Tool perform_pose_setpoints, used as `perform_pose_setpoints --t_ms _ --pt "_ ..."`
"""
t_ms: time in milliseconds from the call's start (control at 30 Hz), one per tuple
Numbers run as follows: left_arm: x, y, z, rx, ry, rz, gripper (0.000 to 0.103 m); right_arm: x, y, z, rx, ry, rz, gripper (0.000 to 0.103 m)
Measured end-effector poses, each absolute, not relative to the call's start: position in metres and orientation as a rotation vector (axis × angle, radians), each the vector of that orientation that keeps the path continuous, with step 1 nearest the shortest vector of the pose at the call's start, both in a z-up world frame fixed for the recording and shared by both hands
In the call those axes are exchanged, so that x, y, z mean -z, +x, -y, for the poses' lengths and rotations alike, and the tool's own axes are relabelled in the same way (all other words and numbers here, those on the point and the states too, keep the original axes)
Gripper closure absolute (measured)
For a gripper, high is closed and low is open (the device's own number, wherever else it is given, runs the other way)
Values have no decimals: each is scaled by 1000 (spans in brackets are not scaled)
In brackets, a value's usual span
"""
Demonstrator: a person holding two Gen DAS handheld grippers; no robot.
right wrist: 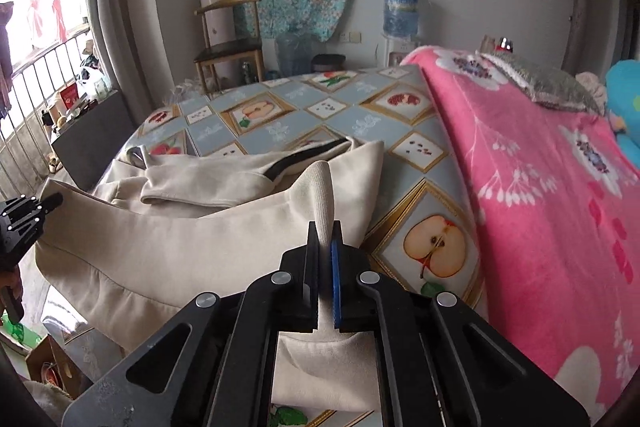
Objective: Fold large clothes
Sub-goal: 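Grasp the jacket side with the right tool while the left tool holds its edge, then lift the jacket side and fold it over the body with both tools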
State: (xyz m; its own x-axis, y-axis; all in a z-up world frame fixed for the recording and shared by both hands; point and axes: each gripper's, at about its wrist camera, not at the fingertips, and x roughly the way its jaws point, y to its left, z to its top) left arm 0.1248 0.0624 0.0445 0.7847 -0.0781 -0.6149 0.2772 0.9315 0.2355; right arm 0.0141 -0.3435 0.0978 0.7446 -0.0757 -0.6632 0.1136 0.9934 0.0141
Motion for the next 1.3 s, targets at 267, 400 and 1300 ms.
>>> perform_pose_setpoints --t_ms 267,400,1300 --pt "-113 146 -67 228 254 -476 97 -139 49 357 84 115 -606 98" --pt "-129 201 -54 230 314 -433 97 -152 96 371 95 107 -569 98" --pt "-70 240 -95 487 -132 -900 72 -76 102 370 -74 60 -880 51"
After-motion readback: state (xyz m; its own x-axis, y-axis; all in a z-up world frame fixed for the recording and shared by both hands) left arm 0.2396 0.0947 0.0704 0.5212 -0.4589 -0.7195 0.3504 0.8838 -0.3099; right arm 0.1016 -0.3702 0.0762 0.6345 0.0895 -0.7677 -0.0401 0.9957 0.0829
